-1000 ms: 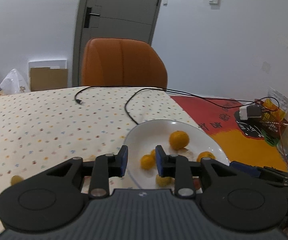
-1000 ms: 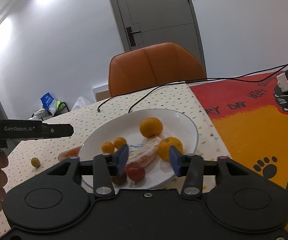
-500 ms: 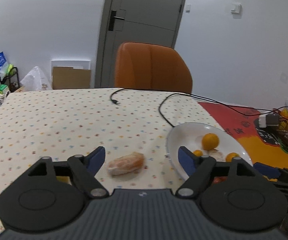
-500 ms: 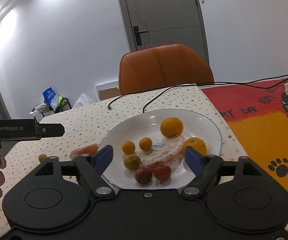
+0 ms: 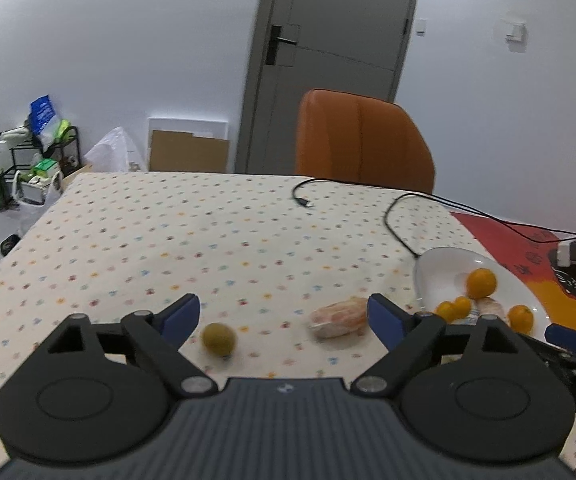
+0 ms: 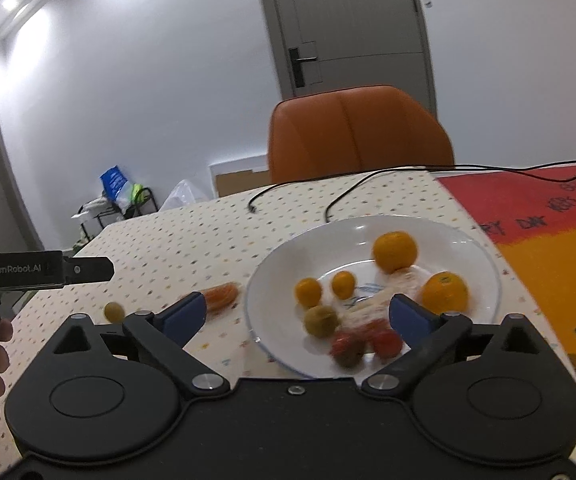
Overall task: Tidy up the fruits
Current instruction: 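Withdraw both tools toward the olive-green fruit and wrapped pomelo segment, then close the left tool on the olive-green fruit while the right tool approaches the wrapped pomelo segment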
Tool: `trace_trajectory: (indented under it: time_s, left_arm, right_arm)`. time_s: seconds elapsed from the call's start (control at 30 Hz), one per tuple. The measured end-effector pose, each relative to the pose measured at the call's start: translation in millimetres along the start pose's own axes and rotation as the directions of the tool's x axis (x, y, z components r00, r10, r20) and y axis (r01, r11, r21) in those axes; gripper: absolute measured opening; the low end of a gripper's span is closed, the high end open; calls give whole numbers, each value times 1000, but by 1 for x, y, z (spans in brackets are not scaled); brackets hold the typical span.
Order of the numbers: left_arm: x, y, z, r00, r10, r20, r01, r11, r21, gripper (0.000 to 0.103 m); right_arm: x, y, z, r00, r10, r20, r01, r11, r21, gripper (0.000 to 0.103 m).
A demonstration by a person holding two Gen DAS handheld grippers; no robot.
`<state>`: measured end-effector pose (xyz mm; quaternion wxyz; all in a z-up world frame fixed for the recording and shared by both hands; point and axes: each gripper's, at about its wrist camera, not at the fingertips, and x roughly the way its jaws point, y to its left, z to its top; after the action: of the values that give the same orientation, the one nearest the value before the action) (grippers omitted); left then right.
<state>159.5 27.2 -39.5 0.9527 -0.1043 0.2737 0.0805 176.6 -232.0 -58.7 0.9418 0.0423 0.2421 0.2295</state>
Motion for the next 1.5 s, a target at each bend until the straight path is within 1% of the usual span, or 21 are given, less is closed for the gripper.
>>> trace_trajectory:
  time_s: [0.27,0.53,0.7,0.8,0.9,1.1,1.13,1.2,1.27,1.5]
  left_arm:
    - [-6,29,-6,999,39,-1,-39,999,-37,90]
    - [-9,46,-9,998,66,1,-66,997,-51,90]
    - [-8,57,-12,998,63,0,-63,996,-70,90]
    - [-3,61,-13,998,67,-17,-68,995,-78,89]
    - [3,61,-16,997,68,-33,-70,995,-73,89]
    - [15,57,-19,998,46,-52,-49,996,-73,86]
    - [16,56,-19,998,43,-51,-47,996,-70,85]
    - [20,54,-19,998,37,-54,-41,997,-65,80]
    - [25,52,-19,997,34,-63,-38,997,-64,71]
    - [41,49,-21,995,36,-91,-43,996,-82,57]
  right_arm:
    - [9,23,-1,999,35,-12,-35,999,-20,100]
    - [19,42,-3,997,70,-35,-72,996,-55,100]
    - [26,54,0,995,92,-47,-95,993,-73,99]
    - [30,61,1,993,106,-52,-111,990,-87,99]
    - [36,65,1,992,113,-60,-118,989,-93,99]
    - [46,68,1,989,123,-78,-130,987,-96,98]
    - [47,69,1,989,125,-80,-132,986,-98,97]
    - [49,69,1,988,131,-84,-139,986,-97,92]
    - [52,68,2,986,137,-93,-146,985,-93,88]
    - [65,72,6,984,142,-112,-154,983,-102,80]
